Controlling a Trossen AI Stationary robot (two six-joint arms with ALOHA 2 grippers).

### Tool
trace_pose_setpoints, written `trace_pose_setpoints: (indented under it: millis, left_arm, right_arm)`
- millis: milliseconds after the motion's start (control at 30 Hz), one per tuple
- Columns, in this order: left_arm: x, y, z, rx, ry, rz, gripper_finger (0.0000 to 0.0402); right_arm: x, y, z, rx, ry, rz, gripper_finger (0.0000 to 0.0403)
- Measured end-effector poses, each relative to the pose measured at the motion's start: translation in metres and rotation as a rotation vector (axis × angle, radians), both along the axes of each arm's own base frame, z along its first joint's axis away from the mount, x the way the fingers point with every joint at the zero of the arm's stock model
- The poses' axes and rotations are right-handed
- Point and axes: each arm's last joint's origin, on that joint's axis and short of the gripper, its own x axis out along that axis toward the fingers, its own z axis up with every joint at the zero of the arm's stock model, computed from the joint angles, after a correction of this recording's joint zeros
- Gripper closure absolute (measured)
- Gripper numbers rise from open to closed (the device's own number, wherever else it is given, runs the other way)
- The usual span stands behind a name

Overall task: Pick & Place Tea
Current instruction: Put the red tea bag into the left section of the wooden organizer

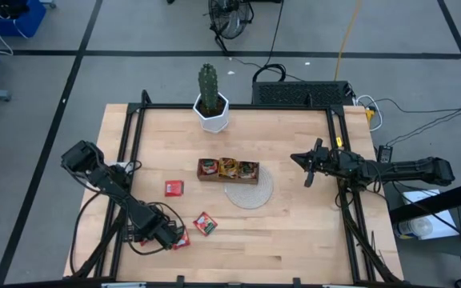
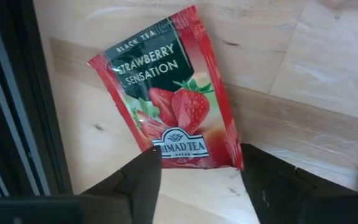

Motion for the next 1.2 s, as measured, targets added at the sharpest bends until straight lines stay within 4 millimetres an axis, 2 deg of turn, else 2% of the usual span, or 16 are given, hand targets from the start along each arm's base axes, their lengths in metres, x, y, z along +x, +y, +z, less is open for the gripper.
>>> trace_pose_setpoints:
  millis: [133,467,700,833,967,1067,1200]
  left_arm:
    - [0.0,0.001,0.0,0.015,-0.001,-0.001,0.023]
    - [-0.002,0.003,-0.002,0.05,-0.006,-0.027,0.039]
    - [0.001,0.005,-0.001,0.037,-0.067,-0.141,0.0397]
    - [0.01,0.006,0.01,0.068,-0.107,-0.218,0.0398]
    - [0.024,0.01,0.038,0.141,-0.11,-0.288,0.0399]
    - [0.034,0.015,0.067,0.206,-0.1,-0.34,0.04]
    - [0.043,0.028,0.098,0.331,-0.085,-0.404,0.04]
  right_arm:
    - [0.0,0.0,0.0,0.0,0.0,0.0,0.0403]
    - [0.0,0.0,0.0,0.0,0.0,0.0,0.0403]
    - [0.0,0.0,0.0,0.0,0.0,0.0,0.0403]
    - [0.0,0.0,0.0,0.0,0.0,0.0,0.0403]
    - [0.0,0.0,0.0,0.0,0.0,0.0,0.0403]
    - [0.0,0.0,0.0,0.0,0.0,0.0,0.0403]
    - [0.0,0.0,0.0,0.0,0.0,0.0,0.0403]
